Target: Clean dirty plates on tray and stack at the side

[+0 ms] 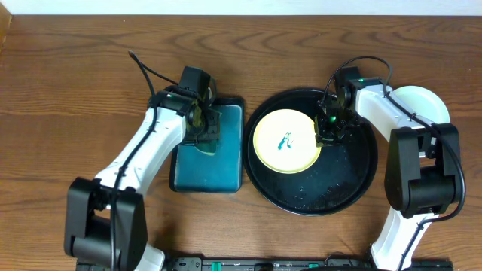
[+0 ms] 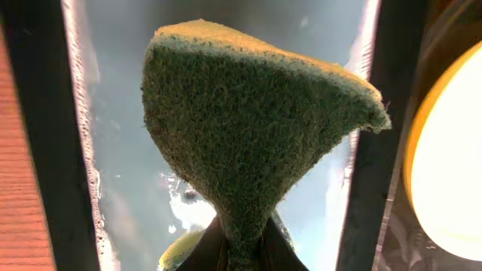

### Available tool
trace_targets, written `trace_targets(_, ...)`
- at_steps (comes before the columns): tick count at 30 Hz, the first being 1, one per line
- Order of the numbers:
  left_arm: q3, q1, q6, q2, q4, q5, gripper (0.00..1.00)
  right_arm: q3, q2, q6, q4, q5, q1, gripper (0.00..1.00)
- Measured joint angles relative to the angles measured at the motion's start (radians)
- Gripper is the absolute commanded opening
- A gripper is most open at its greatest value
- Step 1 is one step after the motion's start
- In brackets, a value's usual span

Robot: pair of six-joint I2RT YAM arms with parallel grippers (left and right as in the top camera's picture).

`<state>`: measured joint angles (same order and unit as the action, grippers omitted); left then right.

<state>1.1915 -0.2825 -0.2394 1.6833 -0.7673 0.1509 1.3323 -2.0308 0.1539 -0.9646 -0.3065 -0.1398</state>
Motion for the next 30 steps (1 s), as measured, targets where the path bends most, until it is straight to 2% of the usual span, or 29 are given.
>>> trace_targets(11,-0.006,0.000,0.000,0.192,0.009,0.000,0.08,0.000,0.000,0.000,0.000,0.000,0.000,0.01)
trace_targets(16,-0.004,0.000,0.000,0.212,0.011,0.002,0.08,0.000,0.000,0.000,0.000,0.000,0.000,0.01)
trace_targets(20,-0.002,0.000,-0.002,0.215,0.010,0.003,0.17,0.000,0.000,0.000,0.000,0.000,0.000,0.01)
trace_targets(25,-0.002,0.000,-0.003,0.215,0.009,0.003,0.17,0.000,0.000,0.000,0.000,0.000,0.000,0.01)
trace_targets(30,-0.002,0.000,-0.008,0.204,-0.004,0.001,0.34,0.000,0.000,0.000,0.000,0.000,0.000,0.01)
